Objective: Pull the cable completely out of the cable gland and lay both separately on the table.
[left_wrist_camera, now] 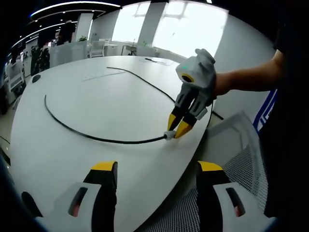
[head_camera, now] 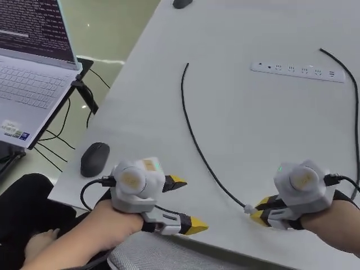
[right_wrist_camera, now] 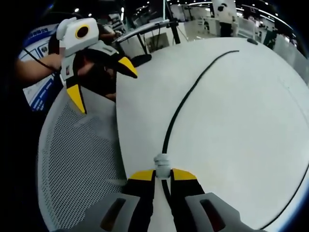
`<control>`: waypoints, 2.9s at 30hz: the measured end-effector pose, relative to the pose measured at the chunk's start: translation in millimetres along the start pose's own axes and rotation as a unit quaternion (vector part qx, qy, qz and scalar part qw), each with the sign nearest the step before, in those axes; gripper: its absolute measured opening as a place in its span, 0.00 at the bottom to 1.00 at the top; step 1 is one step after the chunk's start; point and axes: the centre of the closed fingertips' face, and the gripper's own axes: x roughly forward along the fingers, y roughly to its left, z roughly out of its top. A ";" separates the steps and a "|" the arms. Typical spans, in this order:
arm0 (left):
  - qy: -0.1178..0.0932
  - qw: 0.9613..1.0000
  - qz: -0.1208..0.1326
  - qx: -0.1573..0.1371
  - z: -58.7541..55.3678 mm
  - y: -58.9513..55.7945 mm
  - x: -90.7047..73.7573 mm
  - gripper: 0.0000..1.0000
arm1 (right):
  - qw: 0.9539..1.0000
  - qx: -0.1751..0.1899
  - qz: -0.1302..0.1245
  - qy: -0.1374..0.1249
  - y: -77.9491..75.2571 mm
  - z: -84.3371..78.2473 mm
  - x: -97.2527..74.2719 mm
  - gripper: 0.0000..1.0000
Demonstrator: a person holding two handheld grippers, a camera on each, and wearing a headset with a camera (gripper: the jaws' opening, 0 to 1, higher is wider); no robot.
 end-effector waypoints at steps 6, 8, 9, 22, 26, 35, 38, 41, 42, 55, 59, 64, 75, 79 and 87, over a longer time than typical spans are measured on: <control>-0.038 0.999 -0.012 -0.013 29.9 -7.4 1.7 0.66 | 1.000 -0.011 0.005 -0.018 10.0 15.1 -17.5 0.07; -0.045 0.999 -0.016 -0.013 36.8 -9.4 3.9 0.66 | 1.000 -0.009 0.005 -0.026 11.3 18.7 -23.4 0.07; -0.047 0.999 -0.018 -0.010 40.6 -11.1 6.2 0.66 | 1.000 -0.008 0.005 -0.030 12.4 20.2 -26.9 0.07; -0.039 0.997 -0.044 0.055 61.5 -43.7 24.0 0.64 | 0.997 -0.068 0.010 -0.037 36.9 30.6 -61.0 0.06; -0.033 0.996 -0.051 0.070 63.2 -50.3 27.9 0.64 | 0.995 -0.088 0.007 -0.042 42.5 38.1 -69.8 0.06; -0.030 0.993 -0.064 0.095 69.0 -62.9 34.2 0.58 | 0.988 -0.145 0.016 -0.038 52.3 45.5 -85.9 0.06; -0.031 0.991 -0.072 0.107 69.5 -67.4 35.4 0.56 | 0.984 -0.172 0.024 -0.039 57.4 46.9 -92.0 0.06; -0.036 0.991 -0.078 0.106 70.8 -69.7 36.5 0.53 | 0.981 -0.186 0.027 -0.036 61.1 45.9 -95.7 0.06; -0.041 0.990 -0.082 0.109 72.2 -72.0 36.8 0.51 | 0.979 -0.198 0.029 -0.033 61.9 44.9 -96.4 0.06; -0.059 0.986 -0.107 0.115 80.9 -80.4 39.5 0.39 | 0.975 -0.213 0.049 -0.038 61.6 45.4 -99.6 0.06; -0.061 0.985 -0.115 0.112 82.6 -82.9 40.6 0.33 | 0.974 -0.215 0.053 -0.039 60.8 45.7 -98.6 0.06; -0.061 0.983 -0.128 0.115 84.4 -88.5 41.5 0.27 | 0.973 -0.218 0.057 -0.042 57.4 47.0 -97.5 0.06; -0.068 0.980 -0.143 0.124 85.7 -91.5 42.8 0.16 | 0.968 -0.236 0.067 -0.048 56.6 45.7 -96.7 0.06; -0.067 0.979 -0.144 0.125 84.3 -91.8 44.0 0.16 | 0.968 -0.237 0.070 -0.051 57.1 43.9 -96.4 0.07; -0.064 0.981 -0.142 0.116 86.0 -91.5 41.5 0.15 | 0.962 -0.254 0.065 -0.070 58.2 46.7 -95.7 0.08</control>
